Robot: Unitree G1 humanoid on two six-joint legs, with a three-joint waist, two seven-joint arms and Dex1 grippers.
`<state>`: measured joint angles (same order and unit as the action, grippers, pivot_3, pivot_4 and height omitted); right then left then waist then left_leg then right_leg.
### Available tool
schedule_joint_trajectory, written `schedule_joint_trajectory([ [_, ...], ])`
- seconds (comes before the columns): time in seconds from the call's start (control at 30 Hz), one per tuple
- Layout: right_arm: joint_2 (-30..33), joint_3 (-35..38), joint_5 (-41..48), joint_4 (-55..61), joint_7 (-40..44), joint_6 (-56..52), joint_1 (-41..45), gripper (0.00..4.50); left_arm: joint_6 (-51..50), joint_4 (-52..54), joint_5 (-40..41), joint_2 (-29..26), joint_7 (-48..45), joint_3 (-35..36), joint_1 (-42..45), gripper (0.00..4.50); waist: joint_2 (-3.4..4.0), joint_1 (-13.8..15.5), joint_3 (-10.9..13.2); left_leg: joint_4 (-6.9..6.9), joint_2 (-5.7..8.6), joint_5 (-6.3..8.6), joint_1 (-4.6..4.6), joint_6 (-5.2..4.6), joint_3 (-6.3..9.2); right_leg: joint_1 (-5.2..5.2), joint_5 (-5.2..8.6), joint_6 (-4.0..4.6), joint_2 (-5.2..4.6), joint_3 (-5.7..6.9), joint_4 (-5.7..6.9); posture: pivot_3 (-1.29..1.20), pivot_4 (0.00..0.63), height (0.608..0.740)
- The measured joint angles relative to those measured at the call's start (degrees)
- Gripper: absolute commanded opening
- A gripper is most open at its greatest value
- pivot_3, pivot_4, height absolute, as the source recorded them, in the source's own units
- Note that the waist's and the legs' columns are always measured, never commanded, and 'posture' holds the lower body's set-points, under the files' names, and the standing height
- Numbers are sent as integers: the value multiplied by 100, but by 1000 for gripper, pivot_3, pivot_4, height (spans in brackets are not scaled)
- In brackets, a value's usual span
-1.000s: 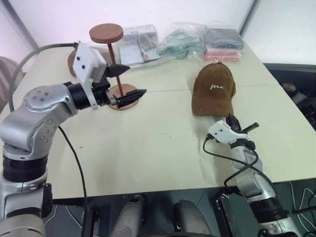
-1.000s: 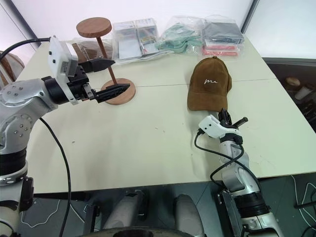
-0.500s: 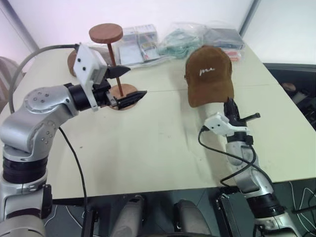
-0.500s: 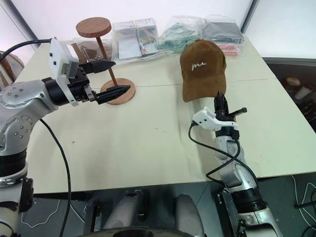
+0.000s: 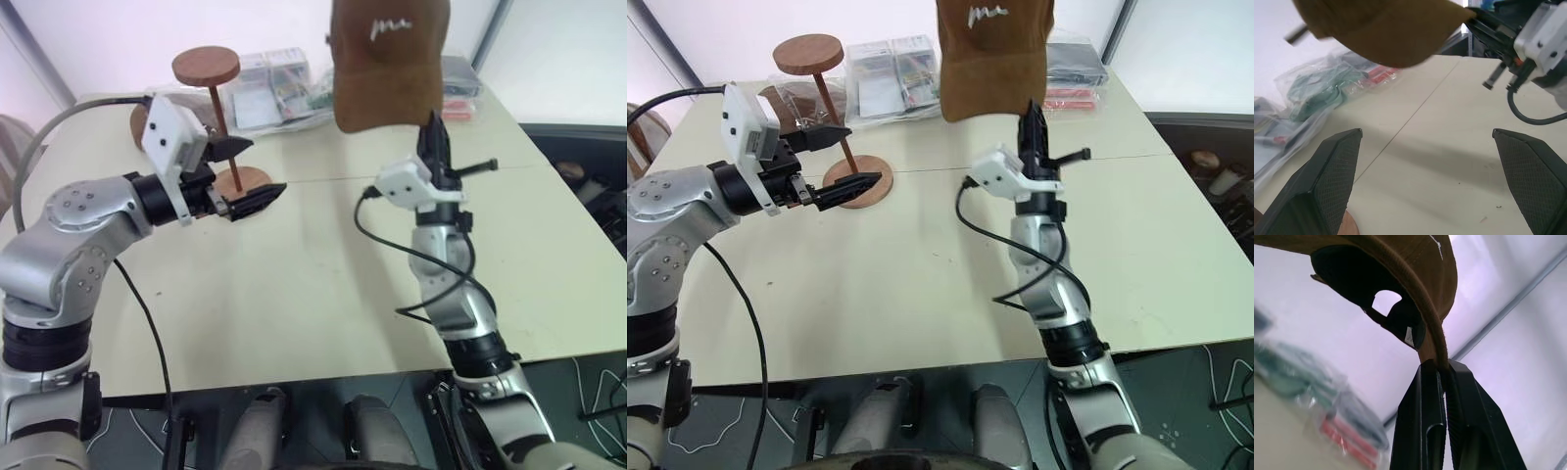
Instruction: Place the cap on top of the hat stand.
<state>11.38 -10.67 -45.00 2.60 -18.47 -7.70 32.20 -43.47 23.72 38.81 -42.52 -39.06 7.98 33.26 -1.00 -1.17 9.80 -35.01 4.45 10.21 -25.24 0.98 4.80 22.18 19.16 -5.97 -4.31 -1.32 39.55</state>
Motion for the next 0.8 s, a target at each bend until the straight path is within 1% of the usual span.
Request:
schedule_joint_trajectory([
  [0.17,-595,-433,-211,-482,-251,-148,343,52,-4,91,-3,-6,200,106,-187,4500,0,11,0,0,0,0,-4,1,1,4,0,0,0,0,0,0,150,740],
  [0.27,-806,-607,-310,-693,-410,-165,543,52,-9,166,10,-6,336,279,-206,4500,0,11,0,1,0,-2,-4,3,1,7,0,0,1,0,0,0,150,740],
  [0.4,-938,-763,-366,-918,-671,-74,757,52,-209,354,254,-40,550,686,-240,4500,0,-1,0,2,0,-2,-4,4,1,9,0,0,0,0,1,0,150,740],
  [0.67,-1099,-1016,-372,-1325,-1039,211,1192,52,-737,920,891,-632,747,1724,-887,4500,1,-39,1,10,0,-5,-4,9,2,14,0,1,2,-3,1,0,150,740],
  [0.8,-1202,-1167,-409,-1418,-1210,402,1420,52,-830,1077,1052,-783,819,2101,-1251,4500,1,-52,1,11,-1,-6,-3,10,4,23,0,1,2,-3,0,0,150,740],
])
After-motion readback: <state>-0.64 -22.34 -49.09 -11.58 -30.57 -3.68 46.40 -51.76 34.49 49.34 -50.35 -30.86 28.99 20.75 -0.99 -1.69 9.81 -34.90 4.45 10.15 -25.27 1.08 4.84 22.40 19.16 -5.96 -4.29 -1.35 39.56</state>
